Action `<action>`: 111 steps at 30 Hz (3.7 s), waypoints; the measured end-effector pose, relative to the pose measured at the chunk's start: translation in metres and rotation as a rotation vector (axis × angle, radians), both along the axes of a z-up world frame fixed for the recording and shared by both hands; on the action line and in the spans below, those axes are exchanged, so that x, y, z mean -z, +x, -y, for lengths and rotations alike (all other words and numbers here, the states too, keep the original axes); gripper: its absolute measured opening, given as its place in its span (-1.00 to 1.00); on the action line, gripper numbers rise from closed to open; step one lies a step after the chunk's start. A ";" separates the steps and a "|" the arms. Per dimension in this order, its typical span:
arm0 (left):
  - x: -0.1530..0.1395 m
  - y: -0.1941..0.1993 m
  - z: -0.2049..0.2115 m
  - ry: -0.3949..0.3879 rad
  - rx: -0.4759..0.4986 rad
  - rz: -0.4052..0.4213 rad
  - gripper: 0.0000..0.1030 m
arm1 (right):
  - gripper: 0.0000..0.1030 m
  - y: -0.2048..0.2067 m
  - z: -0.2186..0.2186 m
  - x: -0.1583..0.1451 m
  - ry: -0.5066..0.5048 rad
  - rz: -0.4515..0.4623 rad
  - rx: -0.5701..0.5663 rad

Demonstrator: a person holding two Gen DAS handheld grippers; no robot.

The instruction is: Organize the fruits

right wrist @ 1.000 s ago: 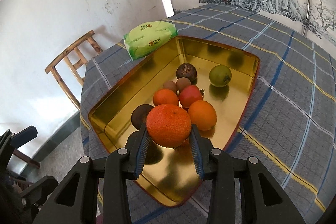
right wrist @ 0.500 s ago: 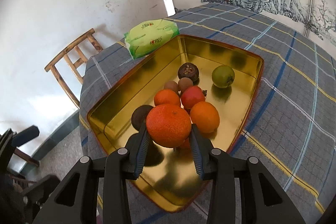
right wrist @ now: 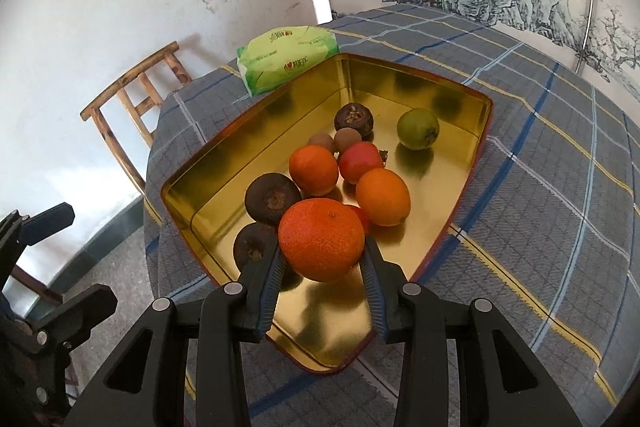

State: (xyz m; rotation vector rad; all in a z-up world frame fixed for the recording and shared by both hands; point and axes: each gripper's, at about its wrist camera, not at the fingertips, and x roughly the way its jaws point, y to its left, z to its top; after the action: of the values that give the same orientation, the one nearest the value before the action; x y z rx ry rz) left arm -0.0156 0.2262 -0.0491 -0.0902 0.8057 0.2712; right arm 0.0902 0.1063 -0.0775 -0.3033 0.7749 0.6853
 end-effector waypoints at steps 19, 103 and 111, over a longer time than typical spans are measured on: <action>0.001 0.015 -0.005 0.040 -0.030 0.021 0.84 | -0.20 -0.006 -0.004 0.001 -0.012 0.031 -0.002; -0.109 -0.084 0.086 0.140 -0.075 0.366 1.00 | 0.93 -0.208 0.124 -0.119 0.220 0.553 0.199; -0.099 -0.069 0.084 0.126 -0.056 0.317 1.00 | 0.93 -0.199 0.126 -0.115 0.203 0.523 0.208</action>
State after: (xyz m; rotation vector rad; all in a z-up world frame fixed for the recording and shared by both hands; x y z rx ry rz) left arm -0.0845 0.1426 0.0497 -0.0357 0.4707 0.3501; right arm -0.1092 -0.0199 0.0376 -0.1999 0.2300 0.4524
